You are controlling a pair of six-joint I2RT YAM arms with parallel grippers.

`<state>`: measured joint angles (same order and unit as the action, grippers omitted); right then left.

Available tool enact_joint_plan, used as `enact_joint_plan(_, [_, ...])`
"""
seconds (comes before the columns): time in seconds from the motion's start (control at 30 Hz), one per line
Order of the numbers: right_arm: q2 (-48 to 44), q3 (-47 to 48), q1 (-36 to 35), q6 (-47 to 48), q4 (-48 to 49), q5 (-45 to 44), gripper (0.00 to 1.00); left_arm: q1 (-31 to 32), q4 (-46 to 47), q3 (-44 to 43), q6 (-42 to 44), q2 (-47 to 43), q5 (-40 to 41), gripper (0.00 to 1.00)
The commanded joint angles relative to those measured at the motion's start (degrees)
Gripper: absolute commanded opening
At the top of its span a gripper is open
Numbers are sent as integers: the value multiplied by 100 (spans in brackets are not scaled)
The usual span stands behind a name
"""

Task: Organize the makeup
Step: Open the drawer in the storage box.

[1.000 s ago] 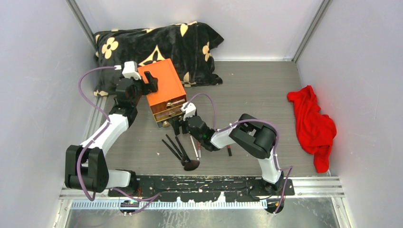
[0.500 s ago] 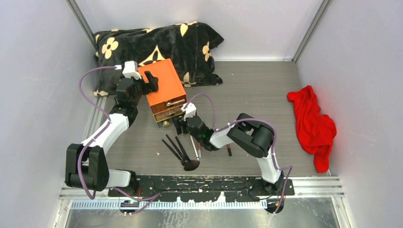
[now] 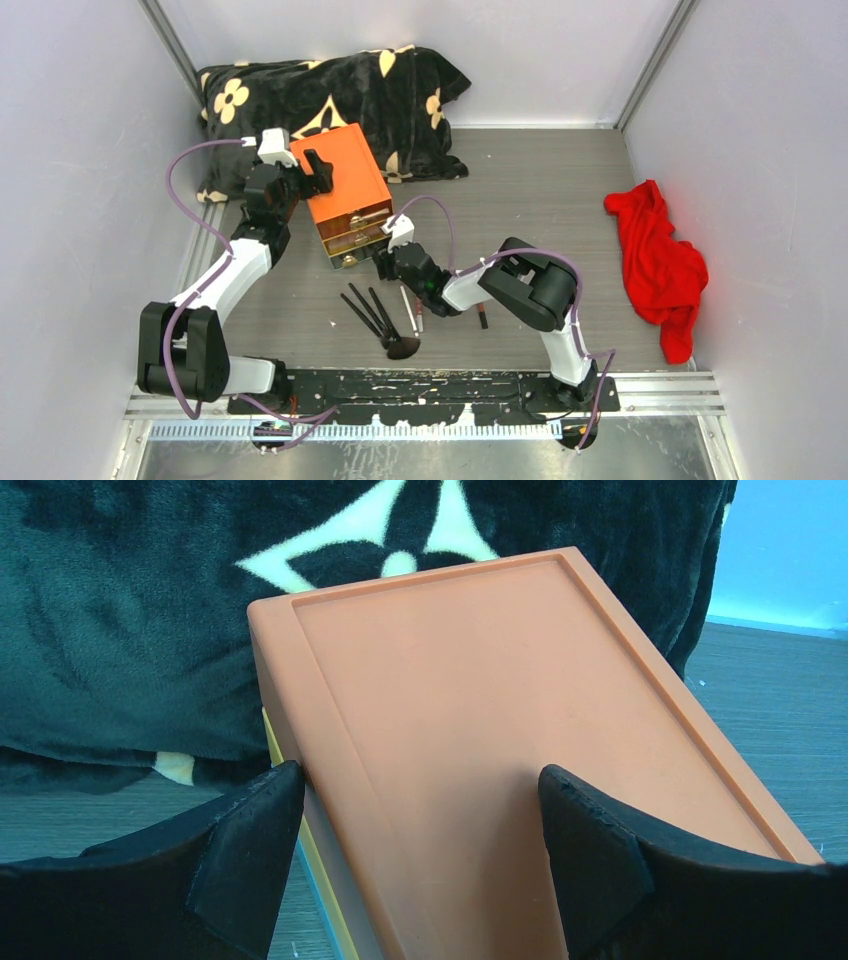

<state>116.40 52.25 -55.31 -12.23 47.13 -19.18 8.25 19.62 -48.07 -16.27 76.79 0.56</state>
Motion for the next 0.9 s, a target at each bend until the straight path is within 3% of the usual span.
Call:
enact_joint_plan(0.0, [-284, -165, 21, -222, 228, 68, 31, 27, -1452, 307, 372, 342, 71, 85])
enact_joint_plan(0.43, [-669, -917, -34, -464, 394, 414, 32, 28, -1418, 303, 372, 378, 85, 85])
enact_joint_plan(0.87, [-1030, -1736, -474, -620, 322, 31, 32, 27, -1426, 327, 372, 360, 97, 85])
